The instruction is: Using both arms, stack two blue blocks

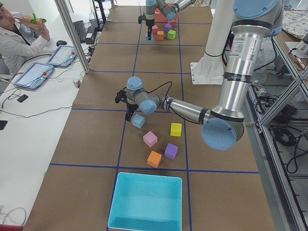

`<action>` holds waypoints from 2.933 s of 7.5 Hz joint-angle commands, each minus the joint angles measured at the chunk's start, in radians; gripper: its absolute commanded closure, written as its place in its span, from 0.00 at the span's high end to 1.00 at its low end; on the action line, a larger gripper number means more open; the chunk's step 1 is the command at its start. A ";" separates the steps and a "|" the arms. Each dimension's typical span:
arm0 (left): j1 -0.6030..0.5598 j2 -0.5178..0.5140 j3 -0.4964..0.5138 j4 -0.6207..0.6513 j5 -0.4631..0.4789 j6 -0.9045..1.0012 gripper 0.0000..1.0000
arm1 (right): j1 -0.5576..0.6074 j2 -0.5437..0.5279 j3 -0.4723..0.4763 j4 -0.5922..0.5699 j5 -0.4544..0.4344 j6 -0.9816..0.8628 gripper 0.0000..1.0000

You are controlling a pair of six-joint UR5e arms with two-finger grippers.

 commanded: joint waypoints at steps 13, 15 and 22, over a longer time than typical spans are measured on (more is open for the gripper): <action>0.049 0.016 0.040 0.007 0.005 0.093 0.61 | -0.248 0.531 -0.298 -0.153 -0.156 0.358 0.49; 0.049 0.012 0.022 0.026 -0.037 0.092 0.58 | -0.259 0.551 -0.325 -0.147 -0.165 0.357 0.49; 0.048 -0.121 -0.142 0.345 -0.114 -0.137 0.60 | -0.302 0.598 -0.458 -0.047 -0.203 0.268 0.49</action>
